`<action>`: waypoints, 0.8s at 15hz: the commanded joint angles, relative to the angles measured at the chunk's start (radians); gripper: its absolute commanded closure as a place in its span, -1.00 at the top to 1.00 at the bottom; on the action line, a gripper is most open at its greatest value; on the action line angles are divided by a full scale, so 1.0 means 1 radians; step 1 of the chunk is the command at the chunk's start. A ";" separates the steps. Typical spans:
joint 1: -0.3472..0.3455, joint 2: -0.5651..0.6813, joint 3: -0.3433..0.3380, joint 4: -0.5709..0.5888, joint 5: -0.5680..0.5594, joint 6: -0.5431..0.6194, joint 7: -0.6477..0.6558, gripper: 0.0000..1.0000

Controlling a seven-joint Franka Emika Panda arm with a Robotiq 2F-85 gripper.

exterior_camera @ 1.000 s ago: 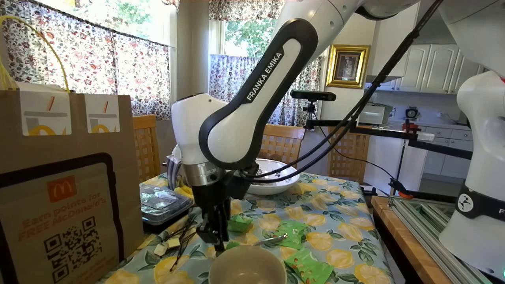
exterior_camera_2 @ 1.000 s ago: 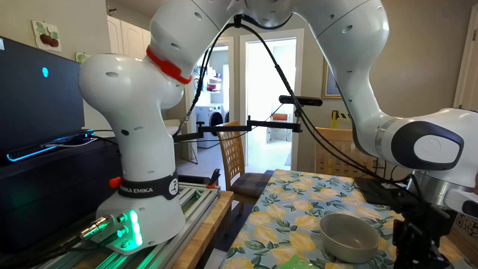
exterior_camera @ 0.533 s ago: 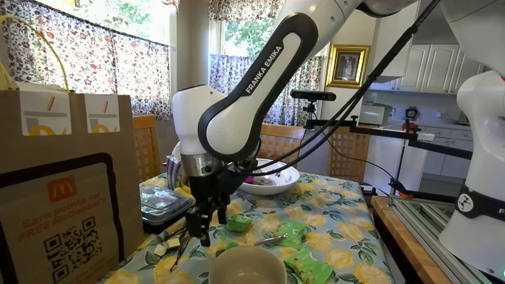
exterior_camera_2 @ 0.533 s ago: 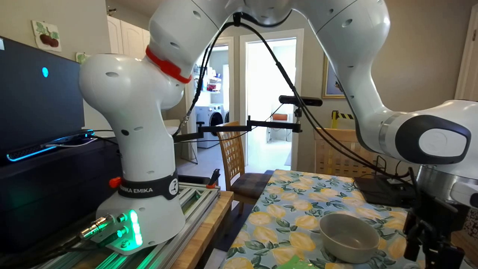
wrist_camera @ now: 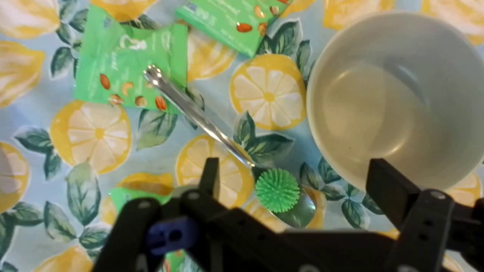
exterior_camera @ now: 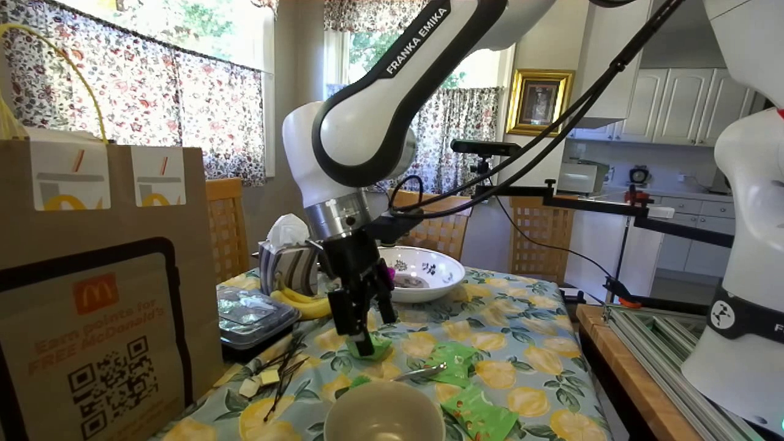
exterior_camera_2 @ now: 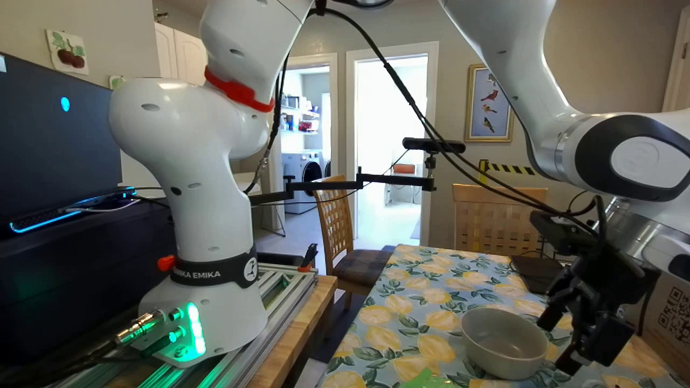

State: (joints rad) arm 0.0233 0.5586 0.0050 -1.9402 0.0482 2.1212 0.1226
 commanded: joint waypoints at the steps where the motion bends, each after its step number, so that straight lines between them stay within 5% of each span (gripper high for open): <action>1: 0.020 -0.081 -0.029 -0.105 -0.089 0.038 -0.031 1.00; 7: 0.085 -0.077 -0.057 -0.194 -0.386 0.201 -0.018 1.00; 12: 0.066 -0.049 -0.045 -0.139 -0.328 0.141 -0.006 1.00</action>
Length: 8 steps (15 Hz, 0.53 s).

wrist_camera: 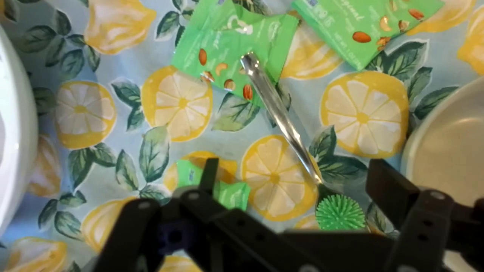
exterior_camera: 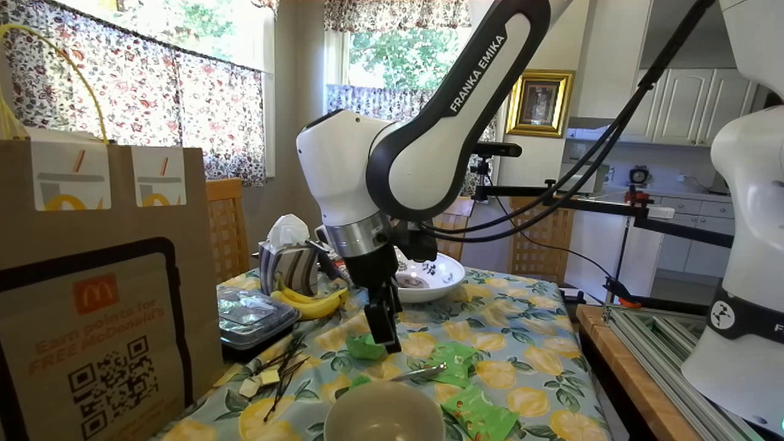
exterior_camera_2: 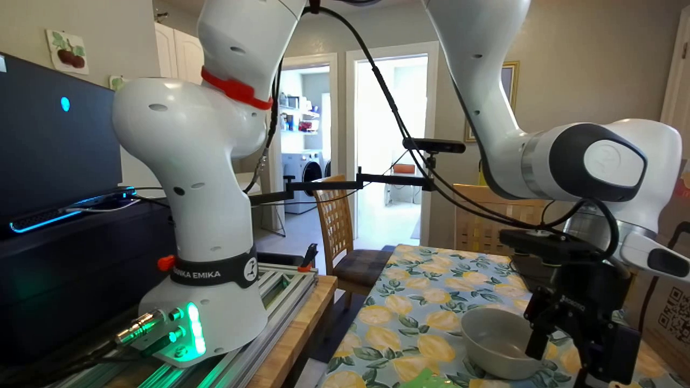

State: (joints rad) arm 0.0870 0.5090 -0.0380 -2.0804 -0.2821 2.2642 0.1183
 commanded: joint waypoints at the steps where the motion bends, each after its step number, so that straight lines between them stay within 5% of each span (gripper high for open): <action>1: 0.002 0.001 -0.003 0.002 0.002 -0.001 -0.001 1.00; 8: 0.030 0.079 -0.004 0.017 -0.160 0.028 -0.128 1.00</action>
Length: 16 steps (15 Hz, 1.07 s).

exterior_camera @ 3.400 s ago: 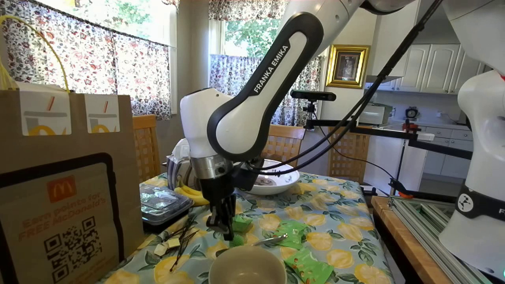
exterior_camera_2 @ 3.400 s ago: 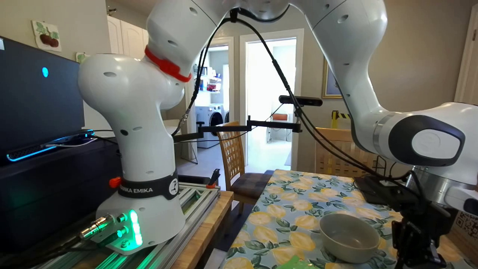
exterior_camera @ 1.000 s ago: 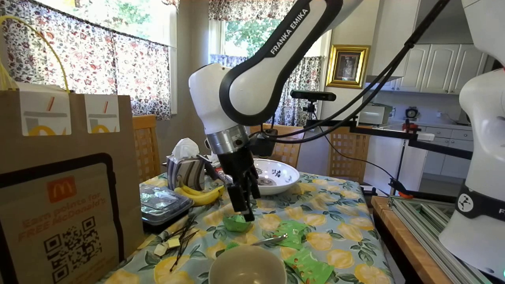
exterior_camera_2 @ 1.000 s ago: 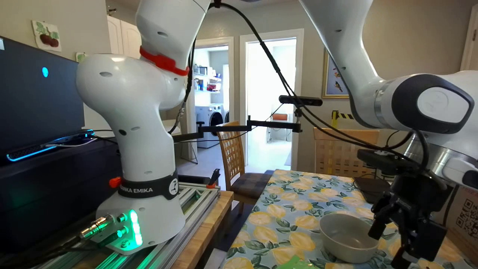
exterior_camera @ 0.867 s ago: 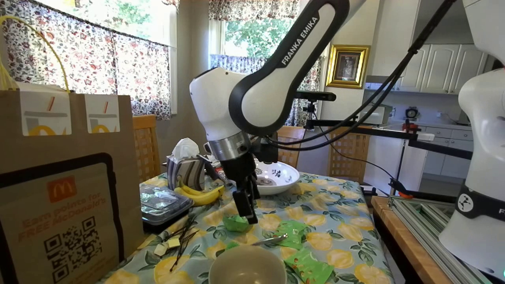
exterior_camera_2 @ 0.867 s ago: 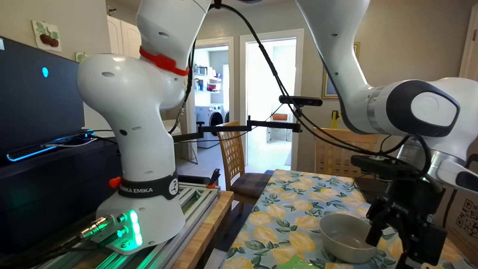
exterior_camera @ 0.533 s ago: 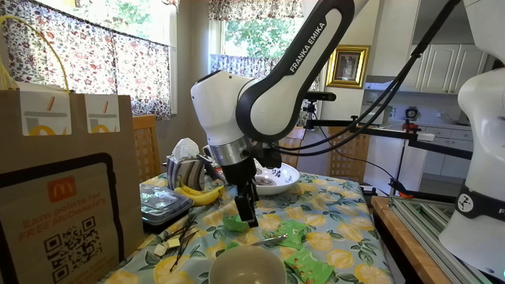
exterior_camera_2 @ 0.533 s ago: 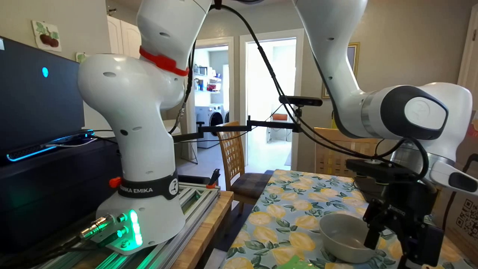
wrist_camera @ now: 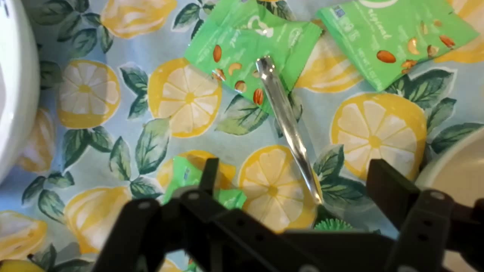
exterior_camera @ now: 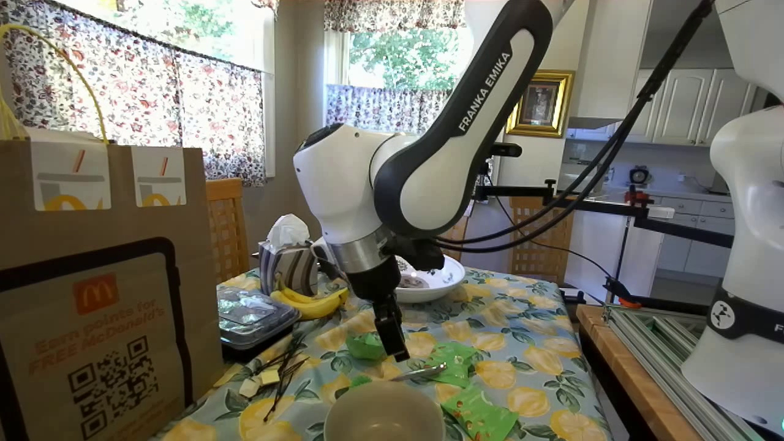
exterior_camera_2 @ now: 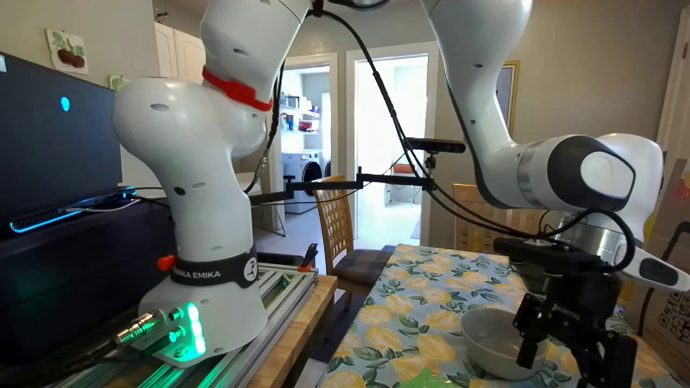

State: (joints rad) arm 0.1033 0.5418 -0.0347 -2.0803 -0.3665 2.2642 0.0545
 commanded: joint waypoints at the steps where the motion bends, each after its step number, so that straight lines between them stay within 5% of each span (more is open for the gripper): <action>1: 0.015 0.055 -0.008 0.012 -0.104 0.041 -0.086 1.00; 8: 0.010 0.089 -0.016 -0.006 -0.207 0.148 -0.139 1.00; 16: -0.043 0.116 0.031 0.003 -0.135 0.187 -0.271 1.00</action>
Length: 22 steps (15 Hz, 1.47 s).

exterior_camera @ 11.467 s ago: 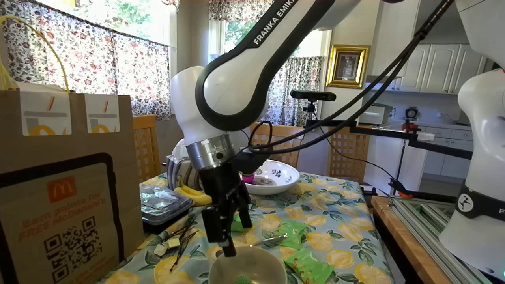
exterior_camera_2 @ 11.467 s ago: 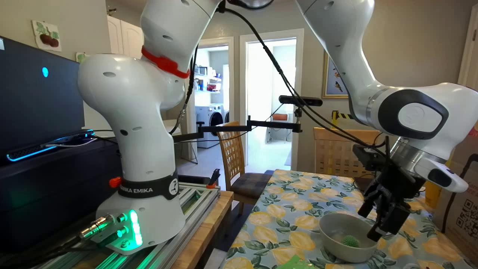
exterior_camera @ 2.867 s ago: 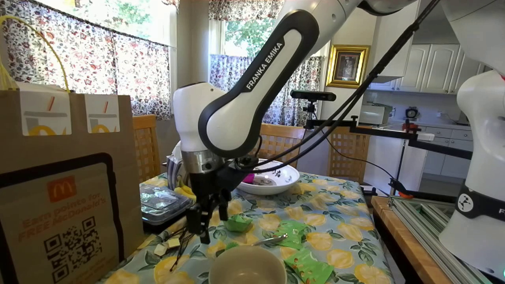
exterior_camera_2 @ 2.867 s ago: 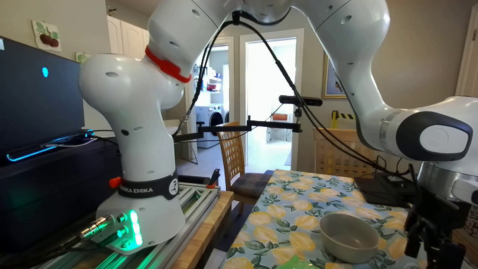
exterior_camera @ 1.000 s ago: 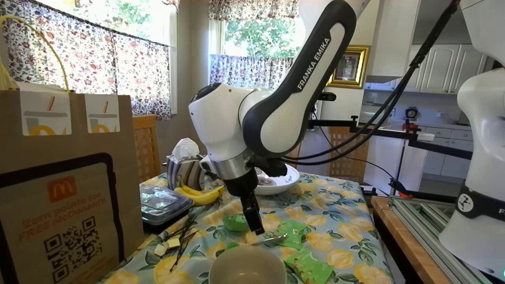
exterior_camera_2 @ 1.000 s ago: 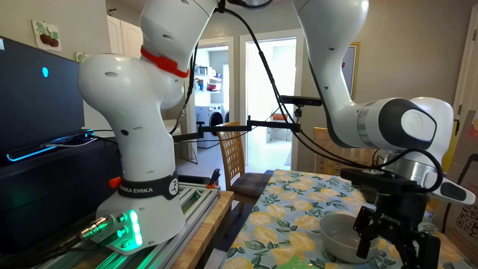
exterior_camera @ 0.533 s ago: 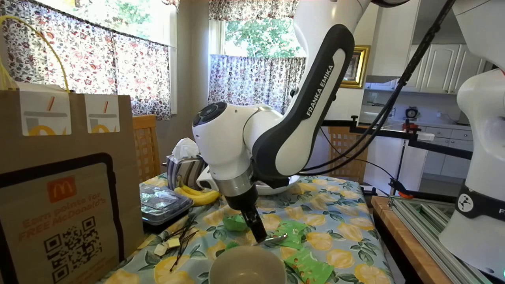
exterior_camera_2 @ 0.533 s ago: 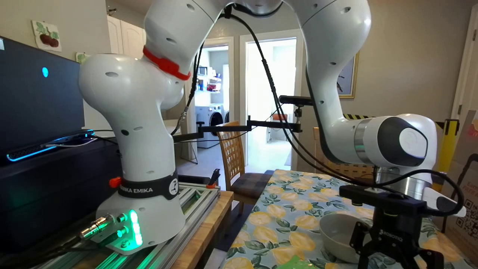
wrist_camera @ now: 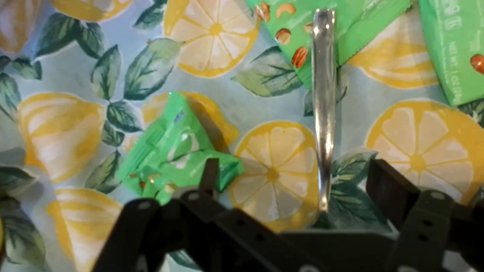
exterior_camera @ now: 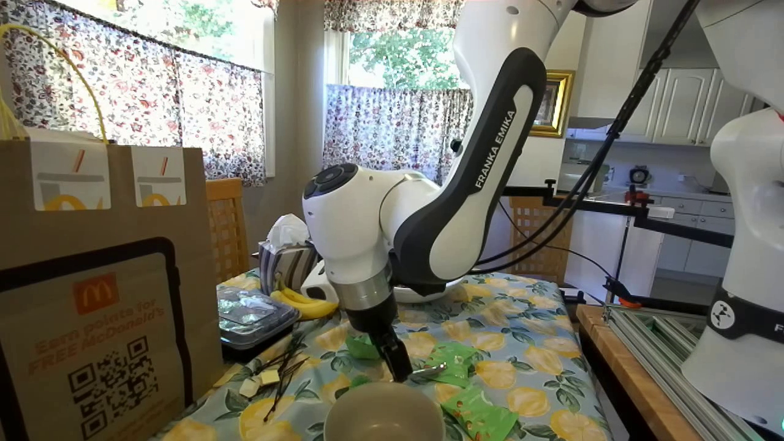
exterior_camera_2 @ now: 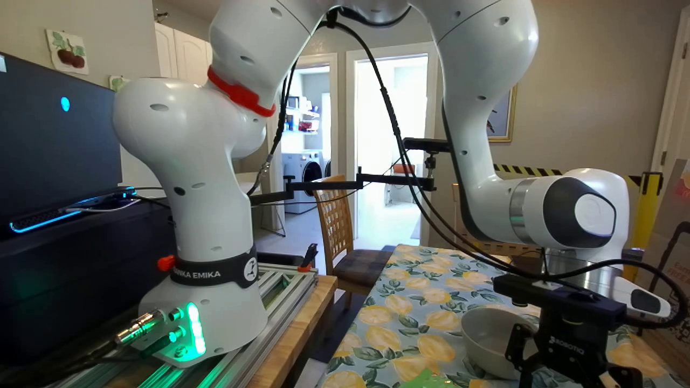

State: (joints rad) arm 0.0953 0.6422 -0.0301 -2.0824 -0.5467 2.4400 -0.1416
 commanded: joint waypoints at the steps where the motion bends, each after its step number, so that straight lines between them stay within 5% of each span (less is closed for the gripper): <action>1: -0.047 0.018 0.035 0.007 0.068 0.006 -0.100 1.00; 7: -0.092 0.024 0.077 0.022 0.205 -0.062 -0.172 1.00; 13: -0.075 0.057 0.059 0.049 0.208 -0.076 -0.141 0.97; 18: -0.073 0.069 0.058 0.069 0.209 -0.095 -0.135 0.03; 19: -0.072 0.071 0.058 0.072 0.208 -0.098 -0.133 0.23; 20: -0.071 0.073 0.058 0.074 0.207 -0.099 -0.132 0.70; 22: -0.071 0.075 0.056 0.077 0.206 -0.102 -0.130 0.76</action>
State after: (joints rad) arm 0.0216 0.6847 0.0279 -2.0414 -0.3599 2.3544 -0.2697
